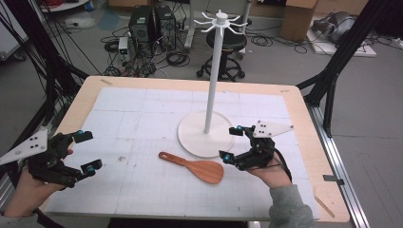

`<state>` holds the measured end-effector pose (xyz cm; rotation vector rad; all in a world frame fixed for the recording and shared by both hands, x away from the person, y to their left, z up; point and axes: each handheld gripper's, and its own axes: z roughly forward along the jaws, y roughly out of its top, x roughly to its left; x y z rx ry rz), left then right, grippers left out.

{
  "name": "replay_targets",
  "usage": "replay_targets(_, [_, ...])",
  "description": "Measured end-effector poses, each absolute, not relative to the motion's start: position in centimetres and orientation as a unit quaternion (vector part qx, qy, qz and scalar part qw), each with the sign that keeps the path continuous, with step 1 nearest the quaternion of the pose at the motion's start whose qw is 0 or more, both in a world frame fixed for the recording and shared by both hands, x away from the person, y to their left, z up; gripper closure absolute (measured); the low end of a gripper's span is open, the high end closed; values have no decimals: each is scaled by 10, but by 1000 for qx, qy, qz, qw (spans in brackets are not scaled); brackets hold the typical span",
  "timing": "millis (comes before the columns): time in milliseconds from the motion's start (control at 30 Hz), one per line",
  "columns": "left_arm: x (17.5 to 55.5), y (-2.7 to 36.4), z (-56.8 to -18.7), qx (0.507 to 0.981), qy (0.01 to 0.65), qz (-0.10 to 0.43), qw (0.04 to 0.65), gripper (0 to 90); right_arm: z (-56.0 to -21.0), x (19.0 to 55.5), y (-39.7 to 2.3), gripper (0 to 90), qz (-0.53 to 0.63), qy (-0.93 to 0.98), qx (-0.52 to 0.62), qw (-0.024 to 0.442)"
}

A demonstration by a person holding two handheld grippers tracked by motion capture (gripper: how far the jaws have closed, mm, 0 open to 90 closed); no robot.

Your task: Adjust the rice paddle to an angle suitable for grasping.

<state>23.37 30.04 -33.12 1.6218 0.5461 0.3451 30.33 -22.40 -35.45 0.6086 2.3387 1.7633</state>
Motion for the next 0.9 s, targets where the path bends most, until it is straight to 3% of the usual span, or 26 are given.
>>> replay_targets(33, [234, 300, -331, 712, 240, 152, 643, 18, -356, 304, -222, 165, 584, 784, 199, 72])
replay_targets(133, [234, 301, -332, 712, 241, 151, 643, 17, -359, 306, -217, 175, 574, 791, 200, 69])
replay_targets(267, [235, 301, -333, 713, 242, 150, 641, 18, -364, 310, -213, 335, 556, 804, 202, 64])
replay_targets(300, [235, 300, -334, 713, 242, 150, 641, 18, -364, 310, -213, 335, 556, 804, 202, 64])
replay_targets(333, [235, 300, -334, 713, 242, 150, 640, 18, -366, 311, -212, 399, 552, 805, 208, 62])
replay_targets(433, [235, 299, -334, 714, 242, 150, 640, 17, -368, 312, -211, 451, 549, 806, 214, 60])
replay_targets(600, [235, 299, -335, 714, 240, 154, 640, 18, -371, 312, -202, 624, 528, 824, 193, 67])
replay_targets(833, [235, 299, -336, 714, 241, 156, 639, 18, -374, 312, -194, 725, 507, 840, 178, 76])
replay_targets(900, [235, 299, -336, 714, 242, 156, 638, 18, -375, 312, -192, 793, 503, 843, 175, 71])
